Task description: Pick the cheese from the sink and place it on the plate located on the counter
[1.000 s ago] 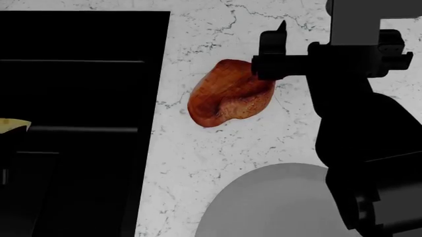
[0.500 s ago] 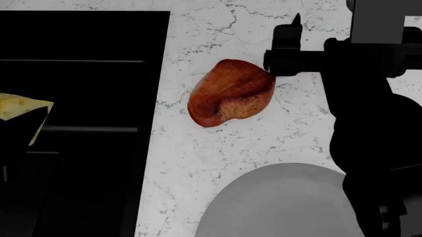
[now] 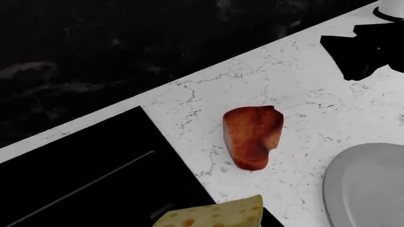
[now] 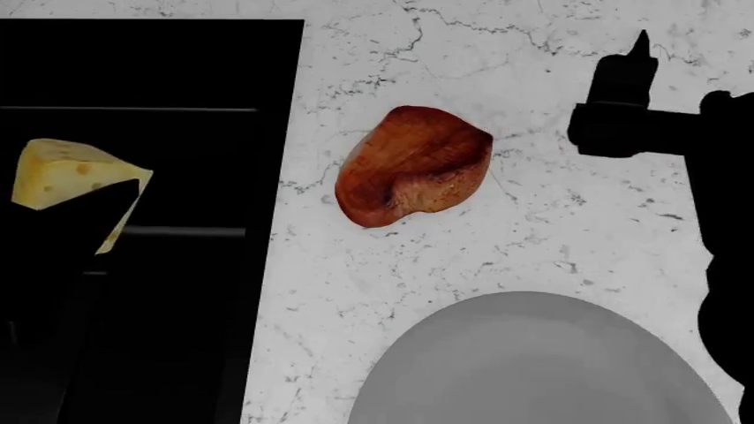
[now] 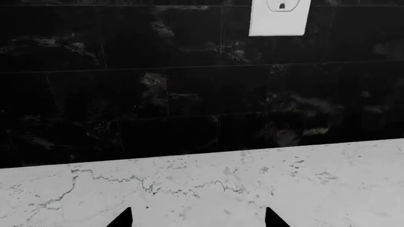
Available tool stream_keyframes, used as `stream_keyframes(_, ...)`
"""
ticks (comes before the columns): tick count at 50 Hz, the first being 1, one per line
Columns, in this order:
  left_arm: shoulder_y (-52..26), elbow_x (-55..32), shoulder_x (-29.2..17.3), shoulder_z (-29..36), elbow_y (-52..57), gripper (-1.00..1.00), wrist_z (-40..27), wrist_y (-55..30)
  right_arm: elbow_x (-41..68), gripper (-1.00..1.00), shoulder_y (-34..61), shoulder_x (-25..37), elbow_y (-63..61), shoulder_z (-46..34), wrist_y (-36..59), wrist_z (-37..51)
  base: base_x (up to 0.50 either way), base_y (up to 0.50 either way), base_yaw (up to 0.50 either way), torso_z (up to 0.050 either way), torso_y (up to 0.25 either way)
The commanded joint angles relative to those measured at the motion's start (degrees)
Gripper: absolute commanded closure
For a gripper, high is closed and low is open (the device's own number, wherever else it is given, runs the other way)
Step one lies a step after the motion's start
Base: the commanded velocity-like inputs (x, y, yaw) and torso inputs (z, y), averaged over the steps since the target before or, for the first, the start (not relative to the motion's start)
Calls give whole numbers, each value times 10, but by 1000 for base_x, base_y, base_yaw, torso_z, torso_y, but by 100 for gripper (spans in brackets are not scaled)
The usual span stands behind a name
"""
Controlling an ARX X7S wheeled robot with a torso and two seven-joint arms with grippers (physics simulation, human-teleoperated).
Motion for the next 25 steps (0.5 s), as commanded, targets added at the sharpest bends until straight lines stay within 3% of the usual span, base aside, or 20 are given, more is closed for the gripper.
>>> stream_keyframes(1,-52,-55,36,4,2,100,-20,-8,37,-100,-37,32,-61,66,44,23,0,0,-3,0,0)
stream_keyframes(16,-131,-140,110,25,26,100,-62,-5,94,-100,-80,64,-129,168,98,47,0,0,0,0,1)
stream_keyframes(25,-207,-185,183,58,16,100,-92,-11,149,-100,-112,83,-174,262,147,61,0,0,0,0,0)
